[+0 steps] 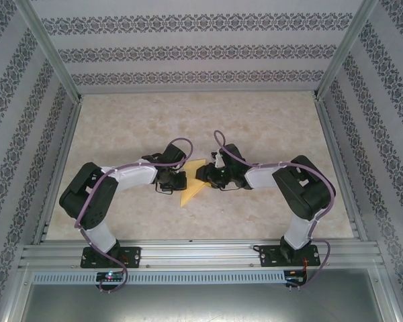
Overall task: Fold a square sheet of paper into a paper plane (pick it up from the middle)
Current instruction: Fourth fold the wing at the center of the table.
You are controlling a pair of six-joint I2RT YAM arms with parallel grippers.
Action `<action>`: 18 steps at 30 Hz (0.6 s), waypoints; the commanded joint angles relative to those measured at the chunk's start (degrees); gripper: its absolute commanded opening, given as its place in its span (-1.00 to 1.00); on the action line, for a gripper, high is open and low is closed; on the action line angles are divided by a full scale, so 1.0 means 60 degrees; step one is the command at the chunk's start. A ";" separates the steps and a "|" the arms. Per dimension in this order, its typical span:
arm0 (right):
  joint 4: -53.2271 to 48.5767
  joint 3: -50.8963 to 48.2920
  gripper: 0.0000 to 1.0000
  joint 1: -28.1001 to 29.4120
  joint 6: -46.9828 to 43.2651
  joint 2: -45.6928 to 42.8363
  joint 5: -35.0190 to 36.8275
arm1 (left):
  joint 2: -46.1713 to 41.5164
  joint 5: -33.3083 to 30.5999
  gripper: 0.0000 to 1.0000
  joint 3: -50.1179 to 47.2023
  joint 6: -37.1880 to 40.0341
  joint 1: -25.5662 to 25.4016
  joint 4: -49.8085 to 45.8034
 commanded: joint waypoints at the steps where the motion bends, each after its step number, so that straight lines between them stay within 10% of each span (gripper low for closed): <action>1: -0.0208 0.0525 -0.24 0.0038 -0.0617 0.0327 -0.0581 | -0.0858 -0.0161 -0.51 -0.0060 0.0146 0.0093 -0.0460; 9: -0.0186 0.0759 -0.41 -0.0107 -0.0783 0.0590 -0.1092 | -0.2346 -0.1813 -0.08 -0.0428 -0.0354 -0.1296 -0.1441; 18: -0.0184 0.0734 -0.47 -0.0302 -0.0790 0.0510 -0.1405 | -0.1104 -0.4360 -0.04 0.0276 -0.1433 -0.3438 -0.2014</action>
